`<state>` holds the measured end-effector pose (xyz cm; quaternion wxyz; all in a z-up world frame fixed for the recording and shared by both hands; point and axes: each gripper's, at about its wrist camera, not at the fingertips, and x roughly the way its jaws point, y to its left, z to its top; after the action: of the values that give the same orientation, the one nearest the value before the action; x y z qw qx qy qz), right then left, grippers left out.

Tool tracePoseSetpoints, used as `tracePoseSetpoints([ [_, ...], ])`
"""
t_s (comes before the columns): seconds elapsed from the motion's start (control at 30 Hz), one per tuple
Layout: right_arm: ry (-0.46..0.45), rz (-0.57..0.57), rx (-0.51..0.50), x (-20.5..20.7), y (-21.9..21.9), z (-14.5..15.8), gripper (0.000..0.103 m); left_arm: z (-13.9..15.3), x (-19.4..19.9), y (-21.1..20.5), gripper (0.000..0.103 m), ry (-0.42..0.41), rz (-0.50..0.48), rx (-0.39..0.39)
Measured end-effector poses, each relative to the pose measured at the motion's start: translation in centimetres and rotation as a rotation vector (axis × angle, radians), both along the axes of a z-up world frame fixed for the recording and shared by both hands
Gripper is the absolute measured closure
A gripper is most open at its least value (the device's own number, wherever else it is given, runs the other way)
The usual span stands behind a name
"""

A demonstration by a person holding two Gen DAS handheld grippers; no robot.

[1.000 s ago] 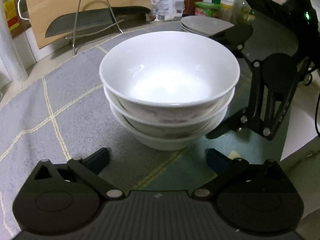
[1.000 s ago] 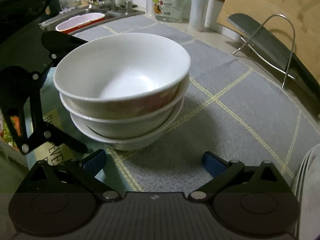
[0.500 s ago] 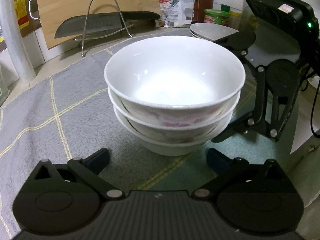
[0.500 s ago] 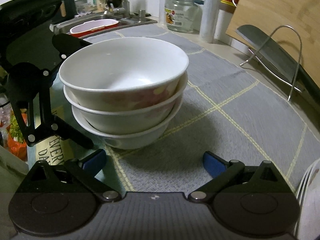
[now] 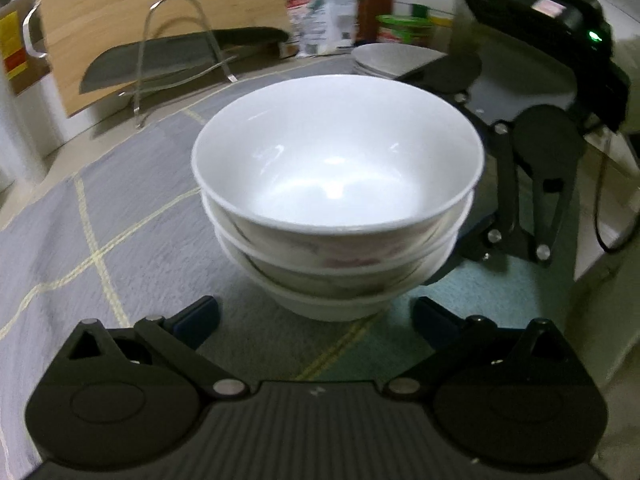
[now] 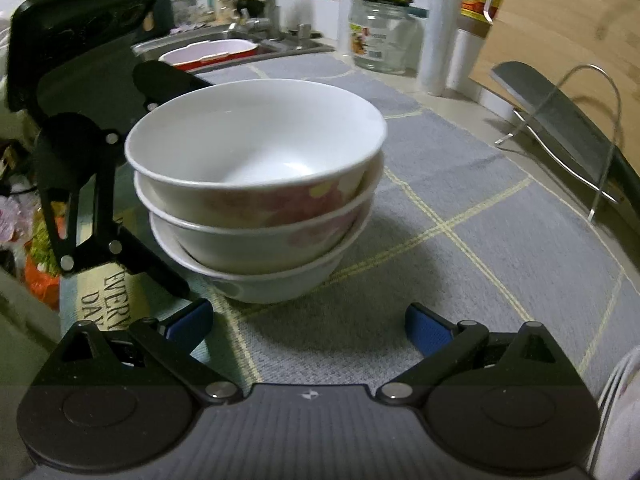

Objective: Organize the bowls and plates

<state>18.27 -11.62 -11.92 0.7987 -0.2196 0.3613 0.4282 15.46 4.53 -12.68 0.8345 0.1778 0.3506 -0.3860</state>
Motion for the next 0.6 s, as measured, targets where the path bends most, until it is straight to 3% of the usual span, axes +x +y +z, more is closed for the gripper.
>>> tracePoseSetpoints([
  [0.37, 0.036, 0.131, -0.029, 0.9, 1.6, 1.9, 0.000, 1.1, 1.1, 0.6, 0.008, 0.020, -0.198, -0.033],
  [0.43, 0.054, 0.137, -0.023, 1.2, 1.8, 2.2, 0.002, 1.3, 1.4, 0.7, 0.015, 0.028, -0.218, -0.039],
  [0.6, 0.075, 0.151, -0.024, 1.4, 2.2, 2.7, 0.009, 1.3, 1.9, 0.9, 0.018, 0.041, -0.258, -0.038],
])
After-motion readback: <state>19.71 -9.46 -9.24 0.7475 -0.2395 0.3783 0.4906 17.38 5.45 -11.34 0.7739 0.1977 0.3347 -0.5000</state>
